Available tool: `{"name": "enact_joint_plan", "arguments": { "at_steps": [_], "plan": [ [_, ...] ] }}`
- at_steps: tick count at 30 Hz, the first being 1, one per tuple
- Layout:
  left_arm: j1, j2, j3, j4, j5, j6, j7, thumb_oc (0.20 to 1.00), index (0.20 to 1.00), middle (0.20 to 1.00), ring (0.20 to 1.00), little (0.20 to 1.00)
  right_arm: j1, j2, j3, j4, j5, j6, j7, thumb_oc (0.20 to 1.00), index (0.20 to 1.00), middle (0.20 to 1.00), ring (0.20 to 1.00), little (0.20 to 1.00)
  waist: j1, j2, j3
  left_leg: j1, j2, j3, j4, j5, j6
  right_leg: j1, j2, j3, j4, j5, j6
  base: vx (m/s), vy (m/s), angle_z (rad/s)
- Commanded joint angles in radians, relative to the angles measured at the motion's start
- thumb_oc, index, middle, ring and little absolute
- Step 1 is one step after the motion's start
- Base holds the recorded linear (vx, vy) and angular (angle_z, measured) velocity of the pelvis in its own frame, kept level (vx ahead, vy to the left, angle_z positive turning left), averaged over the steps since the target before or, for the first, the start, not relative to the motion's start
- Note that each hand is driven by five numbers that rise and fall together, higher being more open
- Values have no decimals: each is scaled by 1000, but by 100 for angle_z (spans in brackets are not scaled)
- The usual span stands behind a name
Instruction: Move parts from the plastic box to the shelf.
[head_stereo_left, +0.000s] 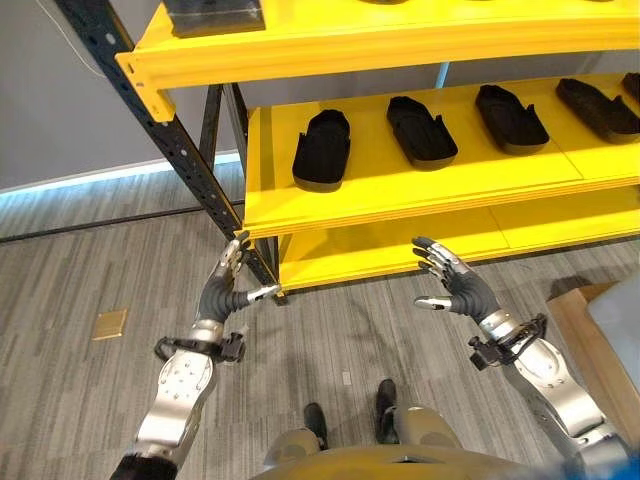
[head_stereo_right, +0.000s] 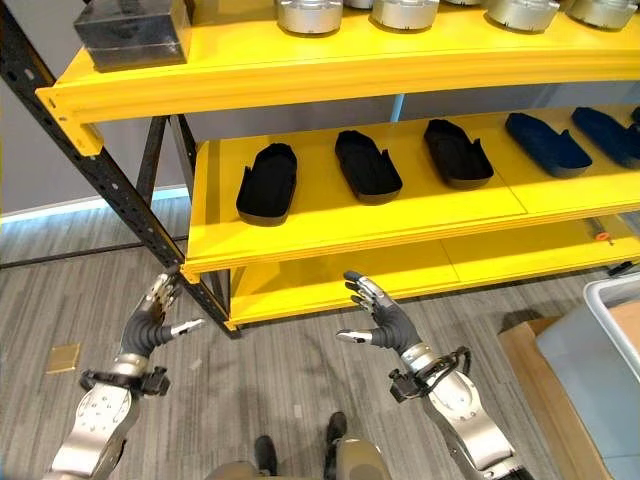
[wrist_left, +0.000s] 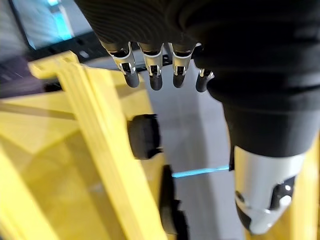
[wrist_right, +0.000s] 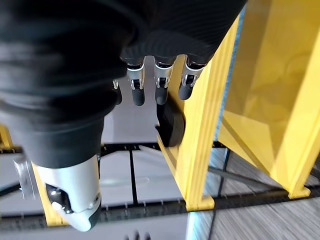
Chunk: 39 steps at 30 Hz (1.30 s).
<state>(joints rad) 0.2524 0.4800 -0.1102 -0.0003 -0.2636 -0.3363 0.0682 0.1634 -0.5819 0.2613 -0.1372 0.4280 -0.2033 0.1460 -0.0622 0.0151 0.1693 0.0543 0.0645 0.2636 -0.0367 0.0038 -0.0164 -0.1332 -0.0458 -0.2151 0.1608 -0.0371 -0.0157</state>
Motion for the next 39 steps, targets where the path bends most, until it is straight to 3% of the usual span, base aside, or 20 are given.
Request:
{"name": "enact_joint_plan", "arguments": {
  "at_steps": [1, 10, 12, 15, 16, 19, 21, 27, 39],
  "plan": [
    [-52, 30, 17, -54, -12, -36, -34, 1000, 1000, 1000, 1000, 1000, 14, -8, -26, -62, 51, -62, 11, 1000, 1000, 1000, 1000, 1000, -21, -43, -41, 8, 100, 66, 55, 25, -50, 70, -60, -13, -87, 89, 122, 87, -130, 8],
    [-81, 19, -38, -50, -33, -28, -61, 1000, 1000, 1000, 1000, 1000, 92, -1, -113, -50, 41, -72, -8, 1000, 1000, 1000, 1000, 1000, -52, -12, -35, 53, 99, 47, 7, 58, -68, 101, -76, -36, -51, 53, 106, 60, -49, 10],
    [-109, 15, -58, -45, -62, -29, -73, 1000, 1000, 1000, 1000, 1000, 98, -9, -135, -44, 40, -80, -15, 1000, 1000, 1000, 1000, 1000, -49, -26, -18, -31, 123, -3, 144, 142, -108, 119, -58, -38, -68, 45, 74, -39, -193, 33],
    [-125, 13, -64, -43, -71, -26, -73, 1000, 1000, 1000, 1000, 1000, 99, -13, -146, -43, 35, -83, -22, 1000, 1000, 1000, 1000, 1000, -42, -46, -4, -97, 109, -40, 197, 147, -105, 117, -65, -47, -85, 54, 72, -43, -49, 26],
    [-114, 12, -52, -62, -67, -29, -71, 1000, 1000, 1000, 1000, 1000, 101, -19, -159, -38, 23, -87, -34, 1000, 1000, 1000, 1000, 1000, -45, -47, -4, -142, 152, -40, 83, 166, -95, 111, -79, -39, -86, 55, 89, 72, 114, 34],
    [-125, -4, -37, -46, -64, -39, -40, 1000, 1000, 1000, 1000, 1000, 74, -13, -147, 8, 8, -92, -64, 1000, 1000, 1000, 1000, 1000, -32, -20, 23, -184, 235, -46, -48, 298, -134, 115, -85, -20, -55, 37, 109, 129, 195, -2],
    [-124, -39, -37, -31, -176, -36, -58, 1000, 1000, 1000, 1000, 1000, 56, 2, -113, 9, 1, -86, -51, 1000, 1000, 1000, 1000, 1000, -26, 4, 24, -141, 211, -50, -50, 251, -120, 118, -84, 17, -25, 11, 117, 232, 280, -70],
    [-204, -30, -71, -28, -154, -44, -20, 1000, 1000, 1000, 1000, 1000, -19, 61, -42, 31, -3, -74, -82, 1000, 1000, 1000, 1000, 1000, -23, 1, 6, -130, 125, 27, -43, 209, -87, 154, -157, 22, -74, 33, 147, 204, 206, -23],
    [-249, -33, -72, -15, -110, -61, 35, 1000, 1000, 1000, 1000, 1000, -182, 69, 1, 34, -66, -84, -138, 1000, 1000, 1000, 1000, 1000, -10, -7, -21, -131, 69, 105, -46, 163, -63, 139, -207, 31, -177, 139, 200, 94, 48, -9]
  ]
}}
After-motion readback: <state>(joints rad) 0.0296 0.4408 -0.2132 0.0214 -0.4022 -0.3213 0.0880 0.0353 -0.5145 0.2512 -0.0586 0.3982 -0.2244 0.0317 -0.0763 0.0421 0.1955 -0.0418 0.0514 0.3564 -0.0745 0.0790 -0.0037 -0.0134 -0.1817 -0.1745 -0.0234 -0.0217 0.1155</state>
